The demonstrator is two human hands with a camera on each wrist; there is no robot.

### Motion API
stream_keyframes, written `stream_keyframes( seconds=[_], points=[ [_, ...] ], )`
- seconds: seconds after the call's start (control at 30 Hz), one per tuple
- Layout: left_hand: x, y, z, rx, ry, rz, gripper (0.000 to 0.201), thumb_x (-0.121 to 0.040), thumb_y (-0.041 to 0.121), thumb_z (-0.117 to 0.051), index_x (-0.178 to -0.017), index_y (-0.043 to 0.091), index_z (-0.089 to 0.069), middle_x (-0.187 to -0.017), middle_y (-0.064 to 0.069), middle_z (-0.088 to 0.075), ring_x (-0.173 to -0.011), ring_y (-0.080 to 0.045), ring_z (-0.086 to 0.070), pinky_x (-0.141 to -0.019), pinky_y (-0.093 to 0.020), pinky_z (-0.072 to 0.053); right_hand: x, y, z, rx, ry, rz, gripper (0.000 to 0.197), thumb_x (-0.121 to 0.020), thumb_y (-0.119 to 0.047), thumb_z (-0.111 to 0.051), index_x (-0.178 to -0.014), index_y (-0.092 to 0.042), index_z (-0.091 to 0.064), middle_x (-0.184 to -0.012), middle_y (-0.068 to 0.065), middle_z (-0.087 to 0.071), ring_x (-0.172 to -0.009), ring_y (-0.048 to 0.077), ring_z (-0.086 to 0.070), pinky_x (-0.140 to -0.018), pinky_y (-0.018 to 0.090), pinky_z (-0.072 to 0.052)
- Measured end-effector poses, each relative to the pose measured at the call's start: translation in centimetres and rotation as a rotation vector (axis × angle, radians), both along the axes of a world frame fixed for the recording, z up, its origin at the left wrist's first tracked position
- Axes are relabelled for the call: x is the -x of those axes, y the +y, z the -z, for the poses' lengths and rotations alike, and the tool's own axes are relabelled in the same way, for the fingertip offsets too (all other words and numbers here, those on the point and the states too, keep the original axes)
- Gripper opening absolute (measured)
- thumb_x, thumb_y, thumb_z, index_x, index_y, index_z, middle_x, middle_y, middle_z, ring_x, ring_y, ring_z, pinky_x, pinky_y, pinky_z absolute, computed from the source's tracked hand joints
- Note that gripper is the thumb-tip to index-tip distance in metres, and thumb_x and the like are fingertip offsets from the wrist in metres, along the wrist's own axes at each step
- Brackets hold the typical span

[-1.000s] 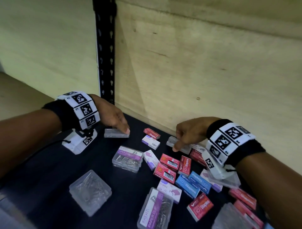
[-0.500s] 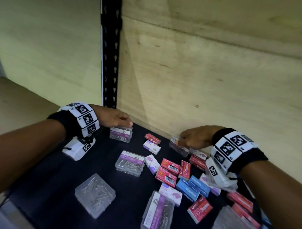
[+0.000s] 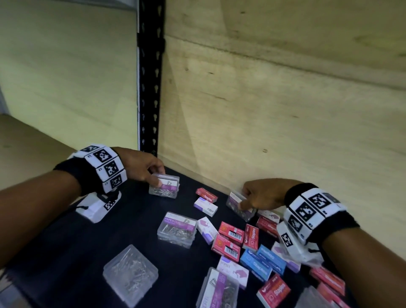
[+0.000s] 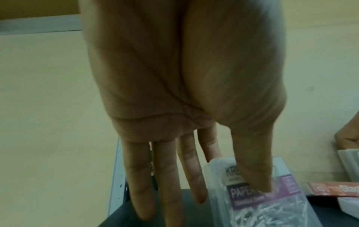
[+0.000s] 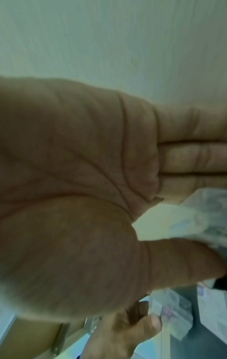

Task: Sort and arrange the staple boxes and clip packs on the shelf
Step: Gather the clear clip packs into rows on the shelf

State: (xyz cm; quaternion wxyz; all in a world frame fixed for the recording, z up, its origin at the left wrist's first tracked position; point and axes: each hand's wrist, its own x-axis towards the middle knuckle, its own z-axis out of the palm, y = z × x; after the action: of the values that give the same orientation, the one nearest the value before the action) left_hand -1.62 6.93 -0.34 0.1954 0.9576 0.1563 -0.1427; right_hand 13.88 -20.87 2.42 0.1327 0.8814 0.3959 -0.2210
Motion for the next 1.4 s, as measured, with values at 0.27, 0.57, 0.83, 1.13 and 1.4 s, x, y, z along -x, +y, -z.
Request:
stream_keyframes(
  seconds=[0.27,0.57,0.83,1.13,1.4],
  points=[
    [-1.1,2.6,-0.4,-0.195,-0.069,0.024,0.028,-0.092,0.033,-0.065,-0.119,0.027,-0.064,-0.096,0.017,-0.061,-0.083,0.0,-0.055,-0.069,-0.014,-0.042,0.4,4.2,-2.1,-0.025,-0.187,-0.165,0.028,-0.09,-0.036,-0.062,-0.104,-0.012,-0.069,-0.107,0.005,-0.068,-0.096,0.025,-0.063,-0.074,0.033,-0.048],
    [-1.9,4.5,-0.6,-0.387,-0.157,0.023,0.032,-0.087,0.032,-0.069,-0.118,0.03,-0.064,-0.113,0.007,-0.065,-0.092,-0.011,-0.057,-0.078,-0.027,-0.046,1.6,12.3,-0.4,-0.283,-0.167,-0.2,0.031,-0.087,-0.04,-0.072,-0.101,-0.013,-0.066,-0.097,0.003,-0.067,-0.086,0.023,-0.064,-0.074,0.033,-0.054],
    [-2.0,3.7,-0.5,-0.466,-0.202,-0.013,0.036,-0.09,0.03,-0.066,-0.126,0.033,-0.062,-0.119,0.003,-0.064,-0.104,-0.022,-0.061,-0.084,-0.034,-0.05,1.5,14.4,1.2,-0.287,-0.168,-0.179,0.037,-0.089,-0.04,-0.07,-0.111,-0.011,-0.068,-0.103,0.005,-0.07,-0.091,0.024,-0.067,-0.081,0.037,-0.056],
    [-1.9,3.1,-0.7,-0.501,-0.213,-0.026,0.042,-0.092,0.032,-0.063,-0.134,0.033,-0.056,-0.129,0.003,-0.06,-0.114,-0.022,-0.058,-0.087,-0.033,-0.047,1.9,14.3,1.3,-0.267,-0.186,-0.164,0.04,-0.089,-0.041,-0.07,-0.116,-0.013,-0.065,-0.105,0.005,-0.069,-0.091,0.023,-0.066,-0.077,0.033,-0.054],
    [0.2,1.2,-2.8,-0.589,-0.177,0.004,0.046,-0.087,0.043,-0.065,-0.131,0.032,-0.054,-0.126,0.005,-0.058,-0.109,-0.02,-0.058,-0.073,-0.028,-0.04,2.8,13.0,-0.1,-0.276,-0.278,-0.192,0.047,-0.087,-0.042,-0.072,-0.126,-0.021,-0.055,-0.116,0.006,-0.063,-0.103,0.027,-0.061,-0.083,0.037,-0.05]
  ],
)
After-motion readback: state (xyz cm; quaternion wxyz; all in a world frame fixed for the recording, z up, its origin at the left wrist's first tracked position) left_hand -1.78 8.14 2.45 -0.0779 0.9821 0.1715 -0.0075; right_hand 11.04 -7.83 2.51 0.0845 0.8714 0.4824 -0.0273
